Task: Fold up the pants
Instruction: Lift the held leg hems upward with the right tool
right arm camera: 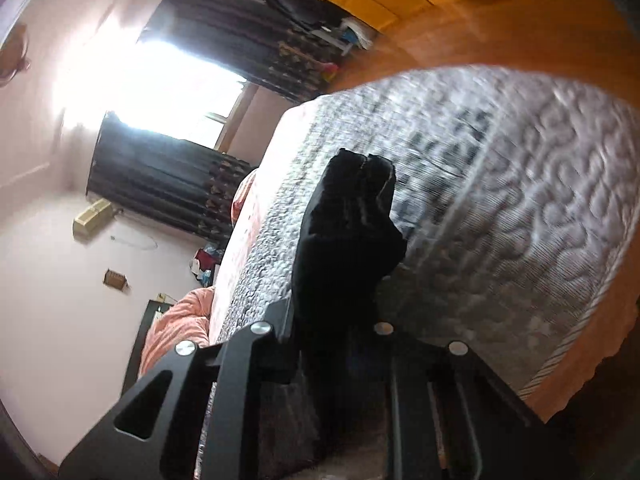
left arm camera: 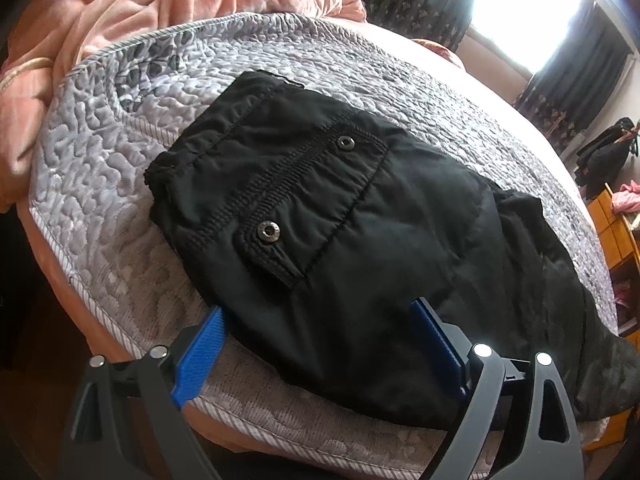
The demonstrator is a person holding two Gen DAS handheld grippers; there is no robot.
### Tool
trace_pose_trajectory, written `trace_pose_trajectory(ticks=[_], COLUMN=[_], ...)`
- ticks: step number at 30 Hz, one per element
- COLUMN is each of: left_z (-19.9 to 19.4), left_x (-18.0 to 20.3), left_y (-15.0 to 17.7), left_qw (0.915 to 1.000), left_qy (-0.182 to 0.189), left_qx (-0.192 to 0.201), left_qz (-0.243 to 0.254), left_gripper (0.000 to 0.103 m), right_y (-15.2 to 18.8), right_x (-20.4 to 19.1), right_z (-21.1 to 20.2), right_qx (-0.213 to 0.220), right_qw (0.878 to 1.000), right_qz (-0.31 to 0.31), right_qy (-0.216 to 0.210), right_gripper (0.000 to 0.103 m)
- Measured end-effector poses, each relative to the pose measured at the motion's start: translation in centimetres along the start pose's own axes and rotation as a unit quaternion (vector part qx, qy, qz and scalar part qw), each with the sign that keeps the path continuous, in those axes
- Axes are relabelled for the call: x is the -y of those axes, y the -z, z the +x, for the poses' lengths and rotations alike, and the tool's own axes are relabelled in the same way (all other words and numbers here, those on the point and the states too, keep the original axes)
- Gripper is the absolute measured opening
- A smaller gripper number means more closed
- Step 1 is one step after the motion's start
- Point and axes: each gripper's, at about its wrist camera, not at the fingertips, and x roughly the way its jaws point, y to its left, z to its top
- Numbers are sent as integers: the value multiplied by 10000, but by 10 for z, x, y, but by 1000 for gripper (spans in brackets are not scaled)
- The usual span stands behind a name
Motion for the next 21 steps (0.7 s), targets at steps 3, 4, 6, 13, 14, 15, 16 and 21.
trace_pose_trajectory(ticks=[3, 4, 6, 13, 14, 15, 16, 21], left_z=[-1, -2, -2, -2, -2, -3, -3, -3], left_x=[-5, -6, -9, -10, -10, -10, -10, -13], left_y=[1, 1, 1, 0, 0, 1, 1, 1], left_qw=[9999, 9998, 9997, 9995, 9995, 9994, 9994, 9991], left_qy=[82, 89, 124, 187, 189, 190, 203, 249], left_qx=[9, 10, 6, 30, 32, 39, 49, 36], left_qz=[-123, -154, -220, -271, -269, -269, -273, -339], left_gripper=[91, 91, 91, 91, 91, 91, 91, 91], right_y=[0, 0, 1, 10, 12, 14, 15, 23], right_x=[-24, -32, -45, -97, -100, -105, -112, -138], right_z=[-4, -6, -11, -18, -20, -20, -21, -23], right_qx=[20, 30, 47, 132, 138, 150, 167, 228], right_qw=[9997, 9995, 9988, 9940, 9933, 9925, 9914, 9851], right_qz=[-230, -324, -482, -1065, -1122, -1190, -1269, -1657], right_qy=[27, 63, 79, 226, 243, 257, 275, 401], right_gripper=[15, 15, 15, 15, 15, 15, 15, 15])
